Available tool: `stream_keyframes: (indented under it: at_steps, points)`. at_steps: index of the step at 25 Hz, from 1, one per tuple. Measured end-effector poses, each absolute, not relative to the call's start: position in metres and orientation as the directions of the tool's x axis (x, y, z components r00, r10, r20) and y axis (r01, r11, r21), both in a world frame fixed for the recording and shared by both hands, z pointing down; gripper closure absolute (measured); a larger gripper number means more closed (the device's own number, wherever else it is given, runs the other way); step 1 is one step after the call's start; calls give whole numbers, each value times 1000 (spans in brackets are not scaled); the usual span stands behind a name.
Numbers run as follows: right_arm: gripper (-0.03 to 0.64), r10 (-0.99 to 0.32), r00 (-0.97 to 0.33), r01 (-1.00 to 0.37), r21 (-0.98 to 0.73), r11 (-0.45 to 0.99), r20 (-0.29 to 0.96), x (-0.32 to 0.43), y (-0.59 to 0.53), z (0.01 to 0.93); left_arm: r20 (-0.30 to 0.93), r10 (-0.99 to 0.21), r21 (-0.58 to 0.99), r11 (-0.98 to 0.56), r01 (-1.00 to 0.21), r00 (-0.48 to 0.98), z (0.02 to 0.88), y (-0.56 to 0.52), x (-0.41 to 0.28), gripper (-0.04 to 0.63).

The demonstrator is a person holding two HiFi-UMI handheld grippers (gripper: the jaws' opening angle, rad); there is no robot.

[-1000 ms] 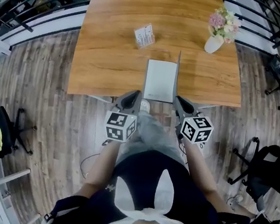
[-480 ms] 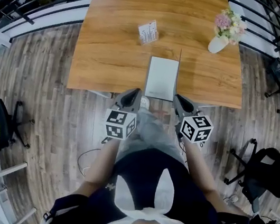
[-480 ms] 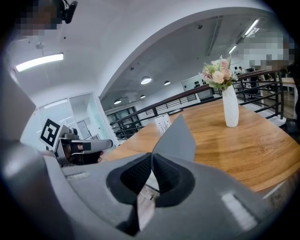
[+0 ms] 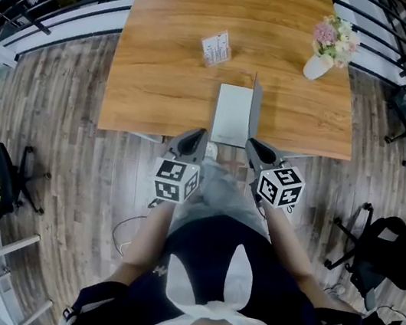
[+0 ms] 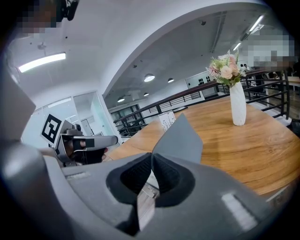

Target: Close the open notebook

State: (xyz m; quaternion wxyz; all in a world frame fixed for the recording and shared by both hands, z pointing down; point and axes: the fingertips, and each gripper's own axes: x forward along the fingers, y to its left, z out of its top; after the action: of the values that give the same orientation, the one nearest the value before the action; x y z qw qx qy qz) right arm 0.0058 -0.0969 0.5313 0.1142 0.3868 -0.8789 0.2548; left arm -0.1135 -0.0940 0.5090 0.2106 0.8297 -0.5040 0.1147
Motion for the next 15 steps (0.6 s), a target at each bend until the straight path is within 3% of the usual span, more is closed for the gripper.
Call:
stream_keyframes:
  at_steps: [15]
  points:
    - [601, -582, -702, -711, -362, 602, 410, -8, -100, 536, 407, -777, 235, -419, -877, 480, 508, -106, -109, 578]
